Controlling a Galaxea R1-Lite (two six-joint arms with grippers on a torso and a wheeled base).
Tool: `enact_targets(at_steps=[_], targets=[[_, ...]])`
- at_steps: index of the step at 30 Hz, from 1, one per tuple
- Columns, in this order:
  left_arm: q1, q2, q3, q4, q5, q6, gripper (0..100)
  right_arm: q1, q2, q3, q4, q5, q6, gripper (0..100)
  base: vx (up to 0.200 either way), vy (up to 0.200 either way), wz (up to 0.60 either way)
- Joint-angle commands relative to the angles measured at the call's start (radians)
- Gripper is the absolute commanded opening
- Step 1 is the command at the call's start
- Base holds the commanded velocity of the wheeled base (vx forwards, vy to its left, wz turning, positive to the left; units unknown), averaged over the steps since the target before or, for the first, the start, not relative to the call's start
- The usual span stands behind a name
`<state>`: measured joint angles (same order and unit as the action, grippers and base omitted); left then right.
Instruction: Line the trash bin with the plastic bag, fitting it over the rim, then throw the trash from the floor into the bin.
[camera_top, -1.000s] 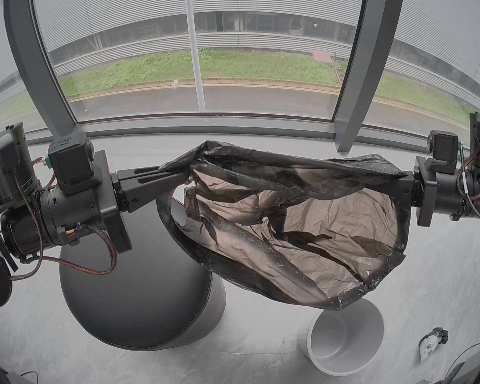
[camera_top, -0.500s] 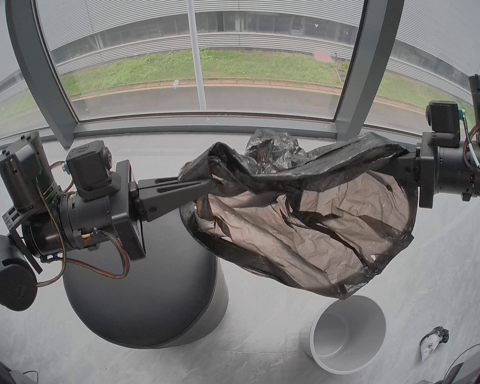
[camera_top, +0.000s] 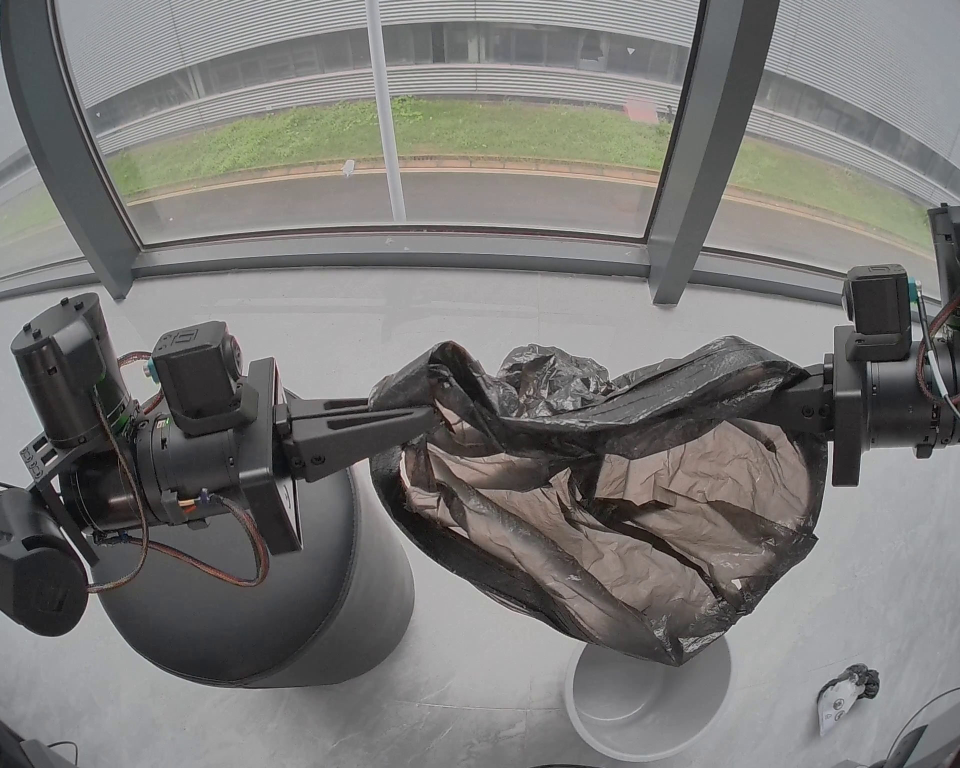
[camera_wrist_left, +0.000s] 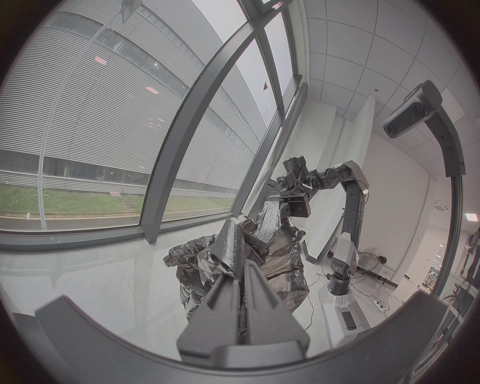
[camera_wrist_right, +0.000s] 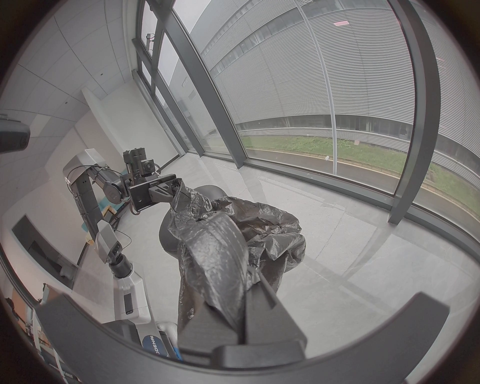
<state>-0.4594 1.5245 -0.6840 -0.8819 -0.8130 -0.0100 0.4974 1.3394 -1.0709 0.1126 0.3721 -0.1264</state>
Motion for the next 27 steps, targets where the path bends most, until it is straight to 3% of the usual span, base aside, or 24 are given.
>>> enact_targets(at_steps=[1, 10, 14, 22, 27], targets=[[-0.001, -0.003, 0.017, -0.002, -0.002, 0.001, 0, -0.007, 0.001, 0.005, -0.001, 0.008, 0.001, 0, 0.0, -0.2, 0.0], [-0.002, 0.003, 0.057, -0.022, -0.002, -0.004, 0, -0.022, -0.016, 0.017, 0.001, 0.031, 0.004, 0, 0.0, -0.2, 0.0], [-0.018, 0.0, 0.064, -0.022, -0.002, -0.013, 0, -0.022, -0.029, 0.034, 0.001, 0.051, 0.01, 0, 0.0, 0.0, 0.0], [-0.053, -0.003, 0.075, -0.025, -0.003, -0.157, 0, -0.022, -0.032, 0.063, 0.001, 0.085, 0.014, 0, 0.0, 0.0, 0.0], [-0.055, 0.002, 0.081, -0.058, -0.011, -0.176, 0, -0.03, -0.04, 0.085, 0.001, 0.11, 0.014, 0, -0.2, -0.2, 0.0]])
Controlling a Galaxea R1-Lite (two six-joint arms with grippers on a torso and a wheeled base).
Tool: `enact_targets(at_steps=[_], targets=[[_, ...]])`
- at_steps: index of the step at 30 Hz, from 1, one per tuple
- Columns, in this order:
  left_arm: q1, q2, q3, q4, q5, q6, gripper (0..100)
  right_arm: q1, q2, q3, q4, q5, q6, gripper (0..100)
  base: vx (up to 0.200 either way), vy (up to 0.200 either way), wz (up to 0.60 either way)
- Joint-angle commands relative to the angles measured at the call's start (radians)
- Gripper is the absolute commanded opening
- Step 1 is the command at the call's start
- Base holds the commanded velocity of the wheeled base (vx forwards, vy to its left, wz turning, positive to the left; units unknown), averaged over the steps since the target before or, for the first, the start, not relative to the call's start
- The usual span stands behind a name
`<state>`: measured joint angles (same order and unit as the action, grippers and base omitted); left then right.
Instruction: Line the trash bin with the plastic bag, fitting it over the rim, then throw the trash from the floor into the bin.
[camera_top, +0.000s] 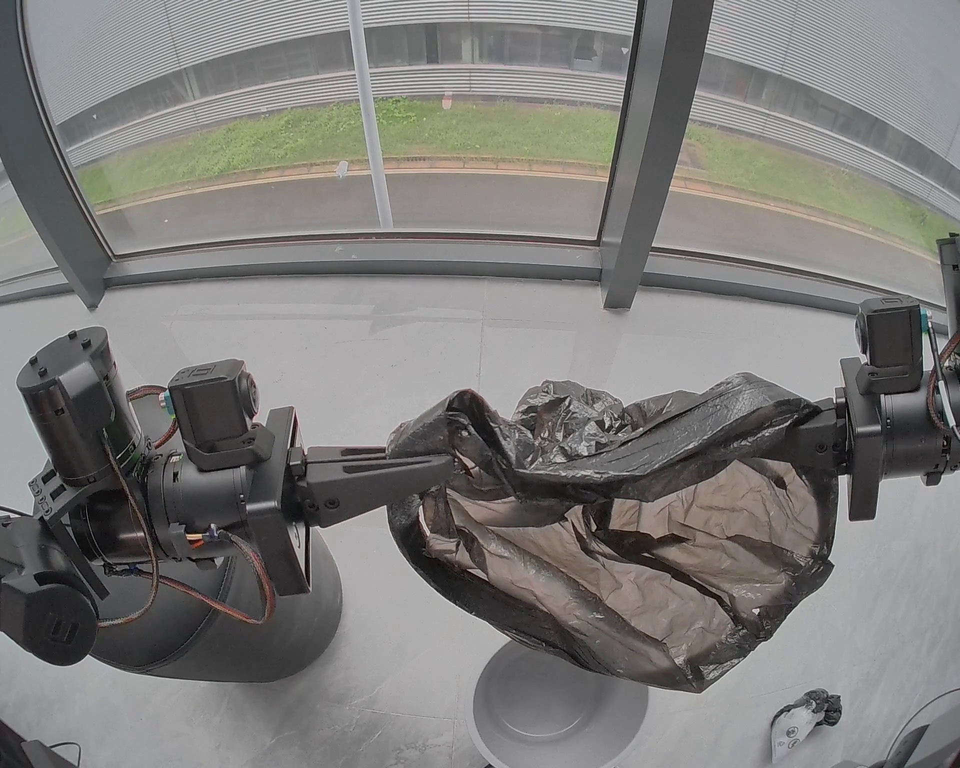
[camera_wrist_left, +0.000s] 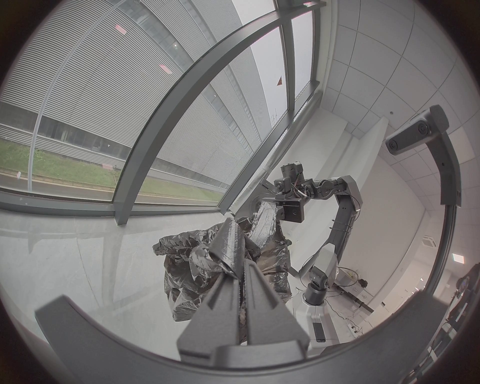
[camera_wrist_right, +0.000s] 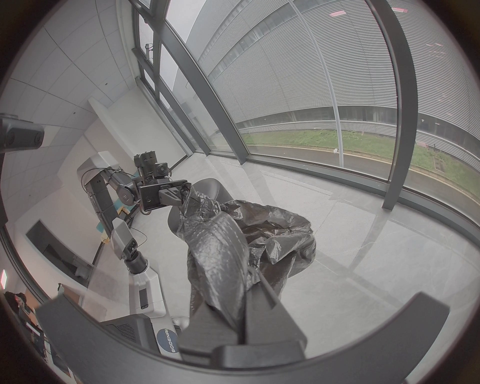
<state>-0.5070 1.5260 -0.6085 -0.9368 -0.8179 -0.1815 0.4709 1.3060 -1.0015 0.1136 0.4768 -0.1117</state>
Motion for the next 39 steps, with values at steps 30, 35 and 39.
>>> enact_targets(at_steps=[30, 35, 39], targets=[[0.078, -0.02, 0.087, -0.02, -0.009, -0.013, 0, -0.052, 0.068, 0.004, -0.003, 0.075, 0.024, 0, -0.147, -0.147, 0.0], [0.078, -0.006, 0.102, -0.059, -0.009, -0.075, 0, -0.064, 0.115, 0.018, -0.068, 0.077, 0.026, 0, 0.0, 0.0, 0.0], [0.078, -0.012, 0.139, -0.06, -0.009, -0.075, 0, -0.064, 0.121, 0.046, -0.088, 0.092, 0.024, 0, 0.0, 0.0, 0.0]])
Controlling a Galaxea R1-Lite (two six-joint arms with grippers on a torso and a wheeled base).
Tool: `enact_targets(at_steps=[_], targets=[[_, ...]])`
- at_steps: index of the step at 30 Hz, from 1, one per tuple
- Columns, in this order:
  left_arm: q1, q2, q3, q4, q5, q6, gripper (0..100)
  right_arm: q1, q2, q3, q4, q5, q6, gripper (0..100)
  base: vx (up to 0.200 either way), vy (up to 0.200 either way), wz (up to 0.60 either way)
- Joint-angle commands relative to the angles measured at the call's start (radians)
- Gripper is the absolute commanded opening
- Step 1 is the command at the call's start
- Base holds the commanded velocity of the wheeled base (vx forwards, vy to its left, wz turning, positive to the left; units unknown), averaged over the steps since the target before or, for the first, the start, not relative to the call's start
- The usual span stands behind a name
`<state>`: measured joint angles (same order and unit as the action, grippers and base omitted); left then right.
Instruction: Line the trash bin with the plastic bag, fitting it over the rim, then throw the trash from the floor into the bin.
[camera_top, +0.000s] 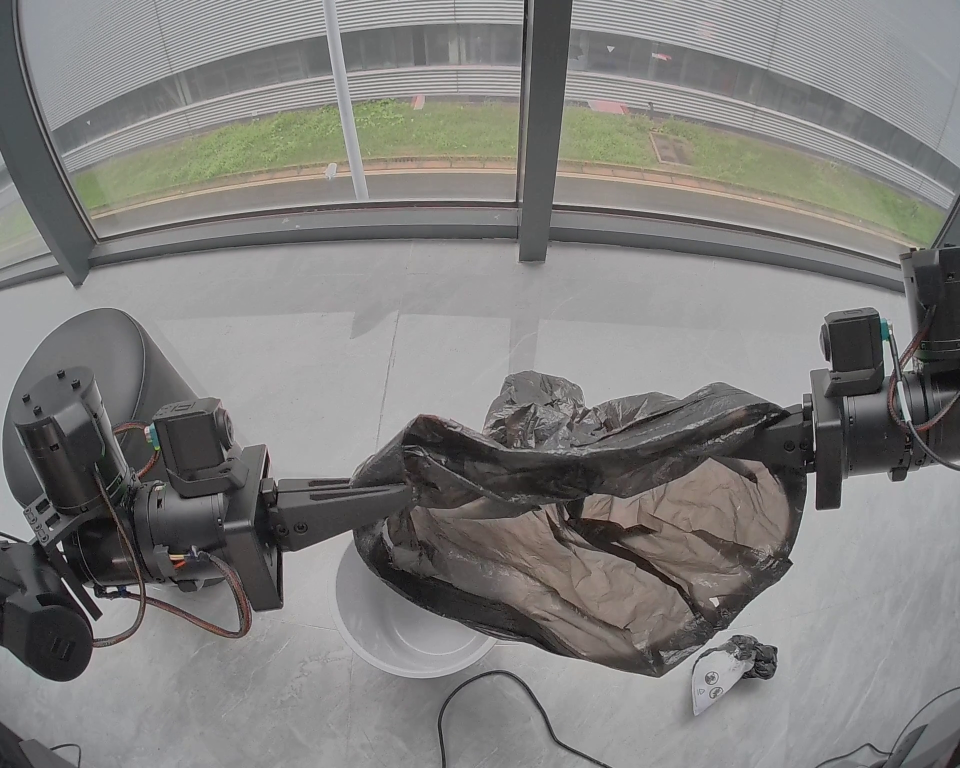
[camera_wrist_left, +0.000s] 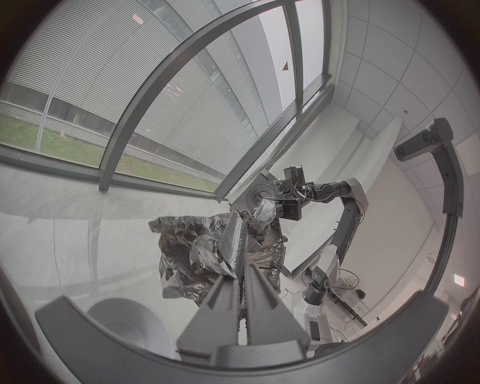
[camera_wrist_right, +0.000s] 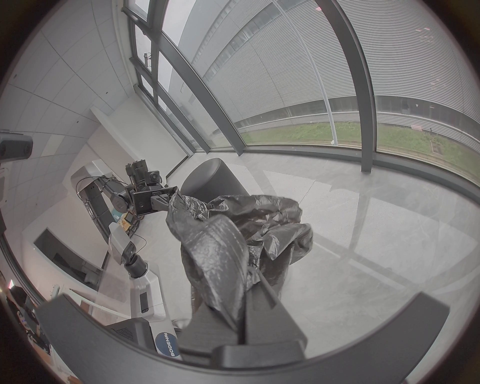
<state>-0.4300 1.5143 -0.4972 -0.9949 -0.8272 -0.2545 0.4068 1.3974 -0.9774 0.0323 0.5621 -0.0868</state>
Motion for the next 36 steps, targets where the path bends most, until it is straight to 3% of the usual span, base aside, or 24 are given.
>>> enact_targets(at_steps=[1, 7, 15, 22, 31, 36], targets=[[0.0, -0.002, 0.039, -0.004, 0.0, -0.002, 0, 0.001, 0.028, 0.031, -0.006, 0.009, -0.001, 0, 0.0, 0.0, 0.0], [0.016, 0.014, 0.059, -0.036, 0.002, 0.0, 0, 0.001, 0.032, 0.071, -0.032, 0.022, -0.002, 0, -0.1, 0.2, 0.0], [0.04, 0.03, 0.083, -0.057, 0.002, 0.007, 0, 0.001, 0.061, 0.138, -0.15, 0.024, -0.001, 0, 0.0, 0.0, 0.0], [0.04, 0.026, 0.095, -0.057, 0.002, 0.001, 0, 0.001, 0.061, 0.16, -0.158, 0.025, -0.001, 0, 0.0, 0.0, 0.0], [0.039, 0.049, 0.098, -0.057, -0.001, 0.0, 0, 0.007, 0.083, 0.168, -0.16, 0.027, -0.002, 0, 0.0, 0.2, 0.0], [0.04, 0.049, 0.118, -0.057, -0.004, -0.002, 0, 0.014, 0.101, 0.186, -0.17, 0.039, -0.002, 0, 0.0, 0.0, 0.0]])
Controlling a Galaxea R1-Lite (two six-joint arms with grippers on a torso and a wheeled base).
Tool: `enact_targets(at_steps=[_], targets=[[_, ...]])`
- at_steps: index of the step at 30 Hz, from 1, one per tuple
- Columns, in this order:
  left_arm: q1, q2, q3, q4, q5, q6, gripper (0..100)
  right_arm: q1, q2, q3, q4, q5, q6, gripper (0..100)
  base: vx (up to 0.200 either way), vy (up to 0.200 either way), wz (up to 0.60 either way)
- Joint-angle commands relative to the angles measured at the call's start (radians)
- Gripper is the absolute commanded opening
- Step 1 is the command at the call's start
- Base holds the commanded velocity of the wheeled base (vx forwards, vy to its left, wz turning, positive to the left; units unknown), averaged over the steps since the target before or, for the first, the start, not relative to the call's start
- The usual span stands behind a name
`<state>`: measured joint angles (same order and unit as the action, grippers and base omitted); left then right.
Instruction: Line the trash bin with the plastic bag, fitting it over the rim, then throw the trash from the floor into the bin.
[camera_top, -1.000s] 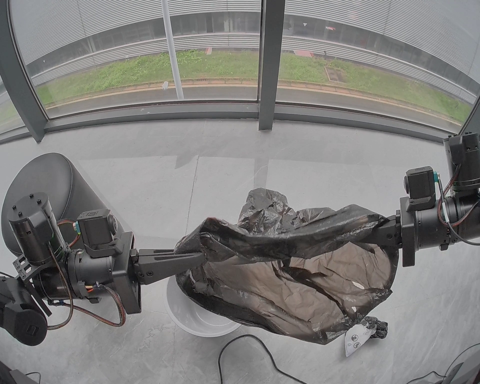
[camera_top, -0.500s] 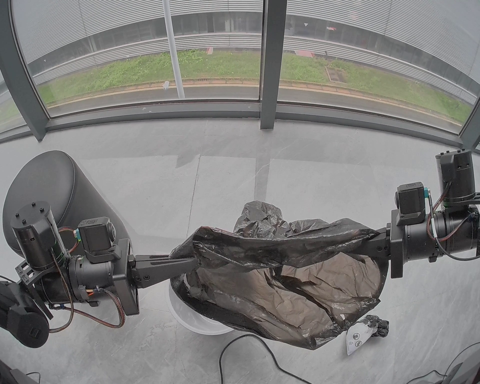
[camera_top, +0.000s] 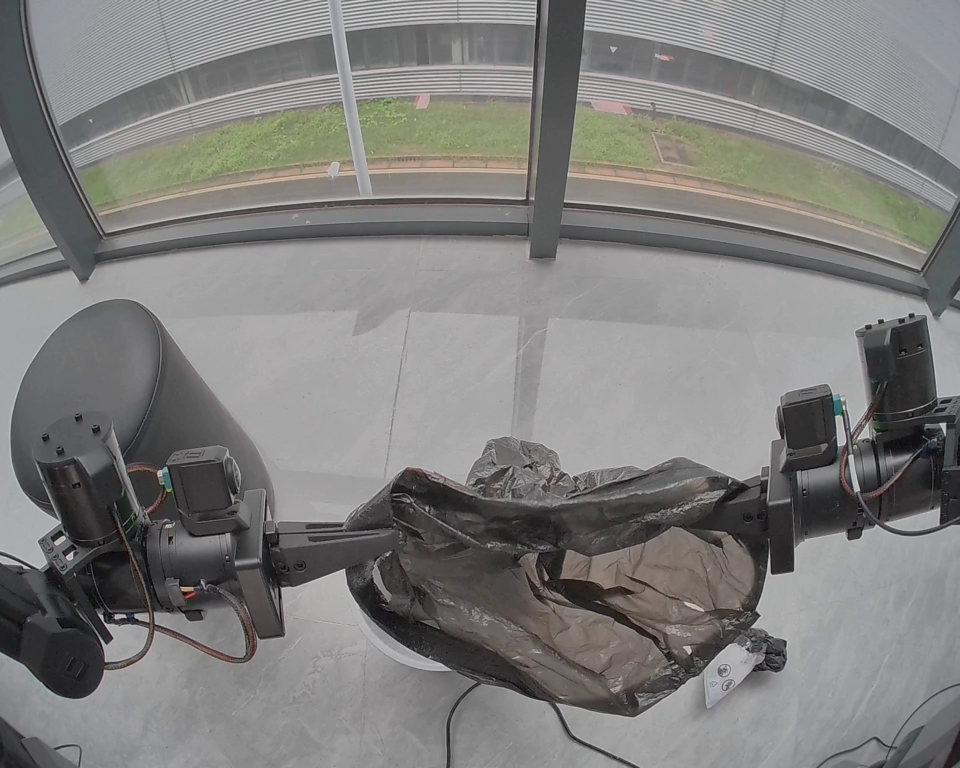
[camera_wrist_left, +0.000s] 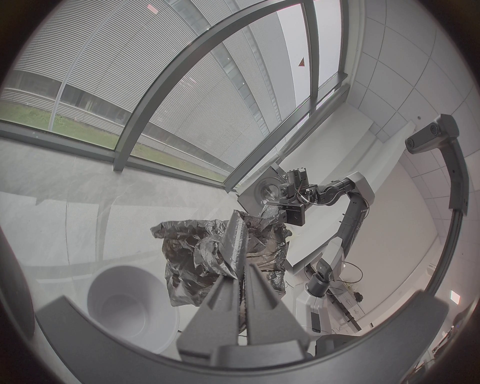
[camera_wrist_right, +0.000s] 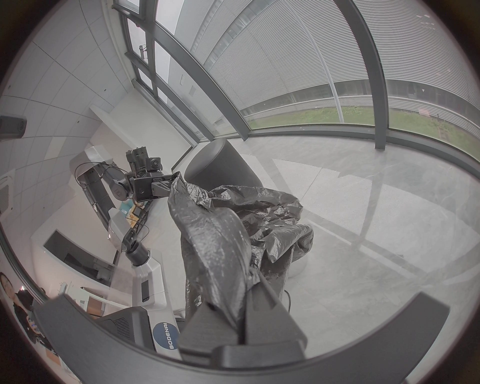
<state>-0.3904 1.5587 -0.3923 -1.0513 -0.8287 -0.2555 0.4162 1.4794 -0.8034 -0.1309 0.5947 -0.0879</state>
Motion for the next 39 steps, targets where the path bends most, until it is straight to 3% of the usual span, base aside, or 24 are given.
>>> enact_targets(at_steps=[1, 19, 26, 34, 39], targets=[[0.001, 0.006, 0.02, -0.001, -0.001, 0.001, 0, 0.004, 0.027, 0.021, -0.024, 0.014, -0.003, 0, 0.0, 0.0, 0.0], [-0.002, 0.05, 0.13, -0.006, -0.003, -0.004, 0, 0.004, 0.15, 0.125, -0.124, 0.06, -0.004, 0, 0.0, 0.0, 0.0], [0.008, 0.057, 0.188, -0.024, -0.003, -0.002, 0, 0.042, 0.239, 0.124, -0.177, 0.083, -0.003, 0, 0.0, 0.0, 0.0], [0.102, 0.21, 0.171, -0.156, -0.003, -0.004, 0, 0.042, 0.452, 0.122, -0.449, 0.085, 0.002, 0, 0.0, 0.0, 0.0], [0.125, 0.299, 0.199, -0.225, -0.003, -0.004, 0, 0.042, 0.519, 0.116, -0.504, 0.089, 0.002, 0, 0.0, 0.0, 0.0]])
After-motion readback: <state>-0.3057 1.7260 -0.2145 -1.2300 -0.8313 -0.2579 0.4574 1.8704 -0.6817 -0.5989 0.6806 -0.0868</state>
